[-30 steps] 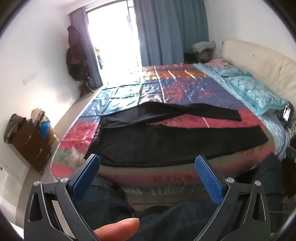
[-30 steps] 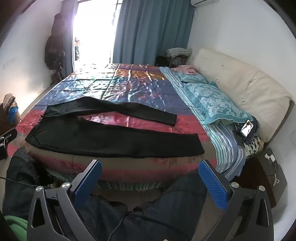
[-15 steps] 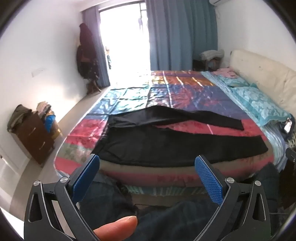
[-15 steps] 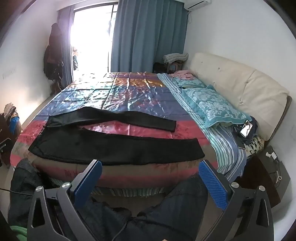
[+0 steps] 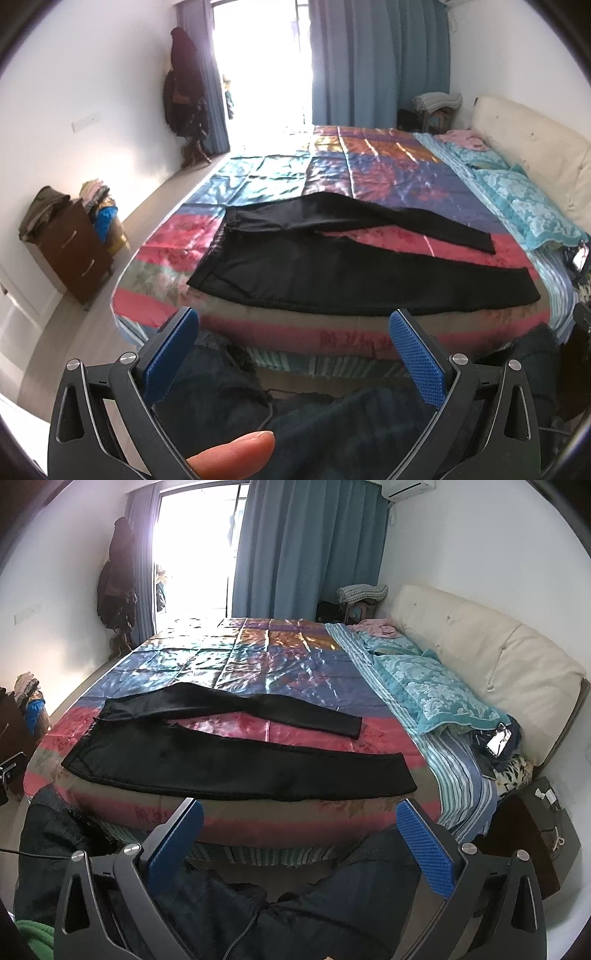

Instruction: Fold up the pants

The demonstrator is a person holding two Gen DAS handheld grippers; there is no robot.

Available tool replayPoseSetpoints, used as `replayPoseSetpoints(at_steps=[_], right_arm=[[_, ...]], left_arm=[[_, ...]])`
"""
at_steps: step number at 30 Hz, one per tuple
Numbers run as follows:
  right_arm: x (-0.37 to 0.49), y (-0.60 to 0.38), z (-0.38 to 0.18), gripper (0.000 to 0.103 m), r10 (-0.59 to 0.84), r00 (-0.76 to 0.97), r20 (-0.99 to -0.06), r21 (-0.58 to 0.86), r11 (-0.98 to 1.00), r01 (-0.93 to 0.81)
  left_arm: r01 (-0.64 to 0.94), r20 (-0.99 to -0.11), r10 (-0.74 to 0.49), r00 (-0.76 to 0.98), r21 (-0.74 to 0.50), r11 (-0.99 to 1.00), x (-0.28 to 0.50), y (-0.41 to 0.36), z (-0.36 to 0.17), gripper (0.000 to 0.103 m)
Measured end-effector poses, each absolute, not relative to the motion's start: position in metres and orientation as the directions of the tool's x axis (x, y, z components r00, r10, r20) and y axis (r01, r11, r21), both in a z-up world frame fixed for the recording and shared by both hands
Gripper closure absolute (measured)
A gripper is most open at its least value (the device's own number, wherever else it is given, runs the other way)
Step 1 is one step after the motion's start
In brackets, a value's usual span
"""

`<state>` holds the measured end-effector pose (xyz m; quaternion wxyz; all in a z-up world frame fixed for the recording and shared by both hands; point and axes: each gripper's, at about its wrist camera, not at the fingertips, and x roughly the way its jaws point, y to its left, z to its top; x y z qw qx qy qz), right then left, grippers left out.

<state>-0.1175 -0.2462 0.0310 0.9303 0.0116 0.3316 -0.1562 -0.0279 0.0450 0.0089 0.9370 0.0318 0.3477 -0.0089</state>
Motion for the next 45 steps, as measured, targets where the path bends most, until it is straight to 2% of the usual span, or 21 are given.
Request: replayPoseSetpoints(at_steps=[45], right_arm=[[-0.1144,-0.2542,0.0293,0.0,-0.312,0.712,-0.628,-0.087,0.938,0.334]], left_arm=[[0.046,-0.66,0.017,0.751,0.078,0.996,-0.0332,0.0444,0.0044,0.0]])
